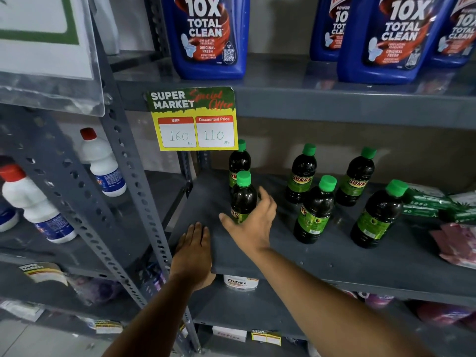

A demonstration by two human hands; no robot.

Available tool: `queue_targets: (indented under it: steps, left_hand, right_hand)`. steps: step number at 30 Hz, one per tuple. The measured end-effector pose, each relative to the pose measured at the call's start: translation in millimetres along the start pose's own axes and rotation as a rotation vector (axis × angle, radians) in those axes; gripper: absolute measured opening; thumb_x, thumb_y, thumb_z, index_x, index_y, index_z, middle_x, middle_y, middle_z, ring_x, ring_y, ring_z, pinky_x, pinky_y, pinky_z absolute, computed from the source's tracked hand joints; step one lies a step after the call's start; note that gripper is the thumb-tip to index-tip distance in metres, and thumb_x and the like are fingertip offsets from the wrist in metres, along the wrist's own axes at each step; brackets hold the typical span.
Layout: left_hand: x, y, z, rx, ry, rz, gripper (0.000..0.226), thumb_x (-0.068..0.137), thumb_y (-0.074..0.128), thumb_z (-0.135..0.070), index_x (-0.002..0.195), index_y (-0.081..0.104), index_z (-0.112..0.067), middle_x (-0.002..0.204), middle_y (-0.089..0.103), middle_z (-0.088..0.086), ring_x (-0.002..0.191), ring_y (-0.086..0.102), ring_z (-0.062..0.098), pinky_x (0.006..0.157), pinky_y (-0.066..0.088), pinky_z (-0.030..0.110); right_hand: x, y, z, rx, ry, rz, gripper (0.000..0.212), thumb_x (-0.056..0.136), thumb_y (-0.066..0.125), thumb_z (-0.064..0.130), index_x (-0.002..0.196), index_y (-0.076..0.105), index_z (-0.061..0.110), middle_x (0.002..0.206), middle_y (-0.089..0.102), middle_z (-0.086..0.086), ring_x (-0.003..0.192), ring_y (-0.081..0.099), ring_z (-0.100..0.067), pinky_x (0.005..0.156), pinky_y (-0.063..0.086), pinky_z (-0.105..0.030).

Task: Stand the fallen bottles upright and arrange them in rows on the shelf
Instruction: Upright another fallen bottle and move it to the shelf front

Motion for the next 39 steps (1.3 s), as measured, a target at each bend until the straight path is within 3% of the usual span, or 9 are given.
queue_targets:
  steps: [5,10,14,20,24,27,31,39]
  left_hand:
    - [-2,2,1,-0.026,0.01,-0.011,0.103,0.073,0.061,-0.043,0.149,0.002,-0.006,0.16,0.005,0.017,0.147,0.002,0.032,0.12,0.006,0.045]
    - [-1,2,0,-0.028,0.003,-0.006,0.102,0.076,0.06,-0.043,0.15,0.0,-0.006,0.16,0.003,0.016,0.147,0.0,0.031,0.12,0.006,0.044]
    - [0,1,0,-0.028,-0.002,0.005,0.103,0.076,0.062,-0.043,0.15,-0.001,-0.006,0.16,0.003,0.016,0.147,0.0,0.031,0.12,0.005,0.044]
    - [0,2,1,-0.032,-0.009,0.009,0.1,0.076,0.059,-0.041,0.15,0.0,-0.006,0.16,0.002,0.016,0.147,0.0,0.031,0.119,0.004,0.043]
    - [0,1,0,-0.046,-0.008,0.007,0.1,0.076,0.058,-0.04,0.15,-0.001,-0.007,0.161,0.001,0.016,0.147,-0.002,0.03,0.12,0.003,0.043]
    - [-2,0,0,-0.047,-0.013,0.026,0.103,0.075,0.059,-0.039,0.149,-0.005,-0.008,0.161,-0.002,0.015,0.147,-0.005,0.03,0.121,0.002,0.043]
    - [-1,-2,-1,-0.049,-0.012,0.034,0.105,0.075,0.061,-0.04,0.149,-0.005,-0.009,0.161,-0.002,0.014,0.147,-0.005,0.029,0.121,0.003,0.045]
    - [-2,-3,-1,-0.042,-0.005,0.011,0.105,0.075,0.063,-0.04,0.149,-0.003,-0.009,0.16,0.001,0.015,0.147,-0.003,0.03,0.121,0.005,0.045]
  right_hand:
    - [-5,-6,-20,-0.041,0.065,0.087,0.115,0.058,0.088,0.04,0.148,0.022,0.013,0.141,0.031,-0.01,0.135,0.026,-0.027,0.112,0.03,-0.046]
    - [1,-4,-22,-0.108,0.069,0.108,0.114,0.057,0.089,0.047,0.145,0.024,0.014,0.135,0.034,-0.009,0.13,0.031,-0.028,0.109,0.036,-0.043]
    - [4,1,-22,-0.124,0.092,0.102,0.113,0.056,0.093,0.041,0.143,0.027,0.01,0.136,0.037,-0.013,0.129,0.036,-0.031,0.108,0.037,-0.042]
    - [4,6,-28,-0.022,0.116,0.178,0.086,0.06,0.083,0.021,0.131,0.035,0.011,0.125,0.046,-0.008,0.122,0.049,-0.028,0.101,0.046,-0.041]
    - [-1,4,-36,-0.038,0.136,0.237,0.094,0.058,0.089,0.036,0.132,0.035,0.014,0.126,0.044,0.001,0.119,0.044,-0.013,0.1,0.045,-0.032]
    - [-1,5,-38,-0.044,0.176,0.28,0.074,0.061,0.086,0.029,0.118,0.041,0.015,0.117,0.056,-0.003,0.111,0.058,-0.021,0.087,0.054,-0.036]
    - [-1,6,-40,-0.168,0.121,0.304,0.081,0.059,0.087,0.042,0.122,0.045,0.013,0.12,0.054,-0.003,0.114,0.052,-0.019,0.096,0.049,-0.038]
    - [-1,-3,-47,-0.24,0.055,0.368,0.068,0.064,0.086,0.037,0.119,0.053,0.013,0.116,0.062,-0.005,0.111,0.057,-0.024,0.092,0.05,-0.039]
Point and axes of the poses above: each hand's wrist, its own x-axis towards the middle knuckle, its own y-axis out of the palm, z = x × y, the point moved 1 cm from there along x, towards the middle knuckle
